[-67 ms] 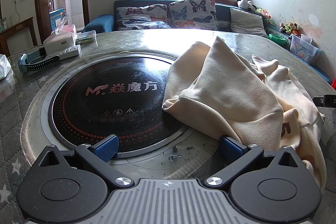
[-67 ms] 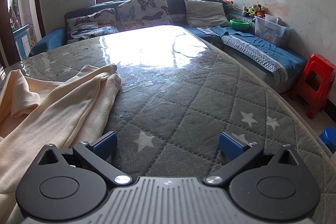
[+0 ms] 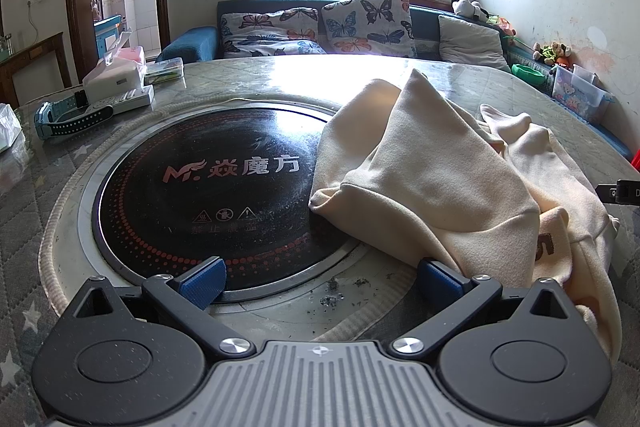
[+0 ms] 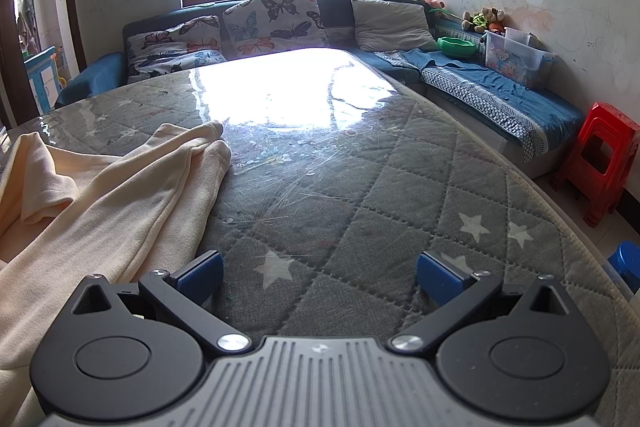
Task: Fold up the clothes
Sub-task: 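Move both grippers toward the crumpled cream sweatshirt on the table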
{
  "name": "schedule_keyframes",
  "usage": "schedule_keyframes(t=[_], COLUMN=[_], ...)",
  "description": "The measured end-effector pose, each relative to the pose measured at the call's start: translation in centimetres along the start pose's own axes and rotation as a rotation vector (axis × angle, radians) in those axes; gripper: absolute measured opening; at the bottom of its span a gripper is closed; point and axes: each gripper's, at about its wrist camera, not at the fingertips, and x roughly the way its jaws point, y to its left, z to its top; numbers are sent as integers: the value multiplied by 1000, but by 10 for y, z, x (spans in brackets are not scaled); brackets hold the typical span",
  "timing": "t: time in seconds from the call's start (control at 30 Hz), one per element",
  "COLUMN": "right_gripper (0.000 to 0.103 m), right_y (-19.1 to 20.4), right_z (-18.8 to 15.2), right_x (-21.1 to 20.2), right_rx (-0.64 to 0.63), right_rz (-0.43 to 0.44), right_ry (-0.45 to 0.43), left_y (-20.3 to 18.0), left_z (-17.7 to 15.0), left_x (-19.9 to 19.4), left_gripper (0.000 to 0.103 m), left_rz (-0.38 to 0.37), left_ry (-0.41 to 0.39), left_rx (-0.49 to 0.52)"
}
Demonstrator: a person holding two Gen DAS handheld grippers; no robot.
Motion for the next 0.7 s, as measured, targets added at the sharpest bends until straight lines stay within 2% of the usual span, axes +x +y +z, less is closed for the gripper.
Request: schedule_keyframes(t=[0.4, 0.7], right_gripper=[103, 103], right_y=[1, 8], right_z=[-3, -18], right_x=[-3, -39], right_rx=[-6, -71], right_rz=[34, 62], right_ry=[2, -29], left_y=[-5, -6], left_z=[-3, -8], left_x=[-11, -32], left_gripper=[103, 103], left_rz=[39, 81], left_ry=[5, 8], left_rx=[4, 6])
